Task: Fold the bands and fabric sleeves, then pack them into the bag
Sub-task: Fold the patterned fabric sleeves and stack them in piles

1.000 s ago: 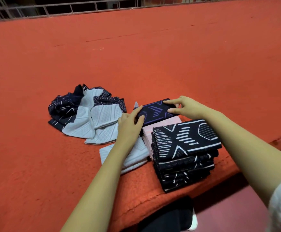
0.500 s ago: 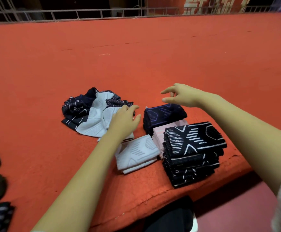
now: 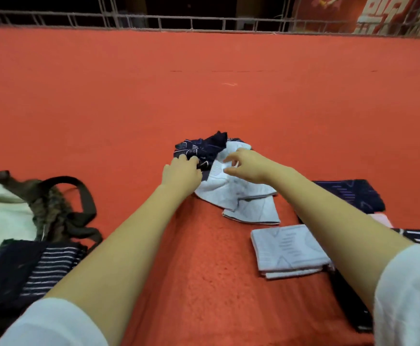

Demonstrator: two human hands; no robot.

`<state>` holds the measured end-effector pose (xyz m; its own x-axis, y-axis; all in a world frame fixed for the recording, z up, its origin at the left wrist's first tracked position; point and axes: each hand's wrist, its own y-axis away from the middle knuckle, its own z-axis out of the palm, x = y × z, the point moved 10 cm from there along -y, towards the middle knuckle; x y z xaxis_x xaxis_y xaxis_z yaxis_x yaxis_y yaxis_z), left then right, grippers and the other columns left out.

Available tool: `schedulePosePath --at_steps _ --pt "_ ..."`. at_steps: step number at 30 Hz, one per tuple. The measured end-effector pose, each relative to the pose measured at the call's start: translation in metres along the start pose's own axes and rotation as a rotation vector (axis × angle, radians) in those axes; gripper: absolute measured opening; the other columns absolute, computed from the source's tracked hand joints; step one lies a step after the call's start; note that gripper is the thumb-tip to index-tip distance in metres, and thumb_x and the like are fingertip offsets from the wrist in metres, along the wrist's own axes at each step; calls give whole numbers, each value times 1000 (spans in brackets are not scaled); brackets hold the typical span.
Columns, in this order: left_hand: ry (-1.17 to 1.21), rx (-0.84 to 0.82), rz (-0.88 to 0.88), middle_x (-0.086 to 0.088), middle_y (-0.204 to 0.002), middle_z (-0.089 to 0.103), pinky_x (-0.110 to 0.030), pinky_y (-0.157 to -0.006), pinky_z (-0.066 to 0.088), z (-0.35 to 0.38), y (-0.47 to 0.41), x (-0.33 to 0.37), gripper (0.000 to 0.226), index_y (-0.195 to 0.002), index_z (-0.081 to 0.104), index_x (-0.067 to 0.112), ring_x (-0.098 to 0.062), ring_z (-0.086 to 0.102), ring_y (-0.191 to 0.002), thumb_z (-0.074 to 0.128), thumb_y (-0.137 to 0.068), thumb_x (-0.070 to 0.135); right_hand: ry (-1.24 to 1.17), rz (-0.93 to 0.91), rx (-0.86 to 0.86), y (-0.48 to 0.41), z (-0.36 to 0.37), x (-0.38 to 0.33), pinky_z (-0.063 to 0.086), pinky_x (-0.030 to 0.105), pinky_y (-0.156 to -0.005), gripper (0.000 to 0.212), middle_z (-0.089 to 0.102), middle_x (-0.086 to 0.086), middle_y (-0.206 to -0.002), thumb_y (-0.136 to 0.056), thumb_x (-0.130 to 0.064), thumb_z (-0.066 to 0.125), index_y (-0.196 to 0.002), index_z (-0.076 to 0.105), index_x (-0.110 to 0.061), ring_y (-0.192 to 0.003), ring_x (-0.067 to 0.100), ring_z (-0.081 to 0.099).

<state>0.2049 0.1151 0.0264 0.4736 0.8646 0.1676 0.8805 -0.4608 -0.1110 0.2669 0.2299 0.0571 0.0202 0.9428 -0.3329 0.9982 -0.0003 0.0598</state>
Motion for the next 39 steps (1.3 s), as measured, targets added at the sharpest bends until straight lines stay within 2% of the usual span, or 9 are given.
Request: schedulePosePath --at_steps 5,9,13,18,23,26,28,35,39 --pt "129 -24 -212 -21 -127 46 -45 -94 37 23 -18 -54 38 -127 43 6 -39 43 -119 42 -97 29 -36 39 31 -56 39 -9 39 33 -94 37 52 18 -130 -96 -19 47 -129 52 -3 -115 31 51" --pt "267 53 -285 -25 -130 43 -46 -97 33 33 -43 -71 44 -136 35 5 -41 40 -121 37 -100 31 -173 157 201 -92 44 4 37 30 -77 28 58 17 -110 -96 -23 46 -111 57 -2 -104 32 55" --pt "537 54 -336 -28 -137 41 -43 -103 28 53 -70 -80 51 -146 23 5 -42 38 -126 32 -102 30 -399 228 361 -101 42 17 43 31 -82 26 60 4 -100 -95 -26 51 -111 53 -6 -94 20 56" --pt "869 231 -395 -20 -129 51 -40 -105 31 57 -75 -89 44 -134 42 5 -34 44 -123 43 -99 31 -571 281 450 -102 44 29 38 23 -73 26 51 -12 -82 -89 -26 61 -106 53 -8 -82 10 51" --pt "1109 332 -426 -9 -116 59 -30 -88 40 34 -56 -87 34 -124 48 13 -24 54 -109 50 -95 32 -703 289 527 -93 38 21 46 19 -73 20 63 -4 -84 -86 -26 65 -93 63 -7 -84 11 59" --pt "1157 385 -374 -9 -115 60 -29 -91 43 13 -42 -82 28 -121 53 11 -24 56 -108 53 -93 17 -771 238 503 -81 32 -5 41 10 -61 15 61 -9 -75 -87 -25 64 -87 66 -11 -72 2 56" --pt "1152 420 -344 -8 -121 58 -28 -98 41 2 -26 -81 31 -122 54 12 -21 55 -112 51 -91 8 -829 210 498 -67 32 -19 44 15 -63 12 62 -8 -77 -87 -23 65 -90 67 -11 -72 3 57" --pt "1123 436 -261 -7 -137 43 -1 -91 23 -21 63 -73 49 -136 45 9 -5 38 -117 41 -91 -6 -1265 192 537 -5 51 -28 51 32 -80 10 63 5 -89 -87 -16 67 -92 61 -10 -82 15 61" --pt "1088 319 -165 -12 -139 39 4 -95 17 -8 118 -55 58 -138 39 3 -6 32 -122 41 -84 -17 -1475 331 492 29 87 -21 47 32 -71 15 63 11 -87 -80 -13 72 -88 61 -14 -76 20 58"
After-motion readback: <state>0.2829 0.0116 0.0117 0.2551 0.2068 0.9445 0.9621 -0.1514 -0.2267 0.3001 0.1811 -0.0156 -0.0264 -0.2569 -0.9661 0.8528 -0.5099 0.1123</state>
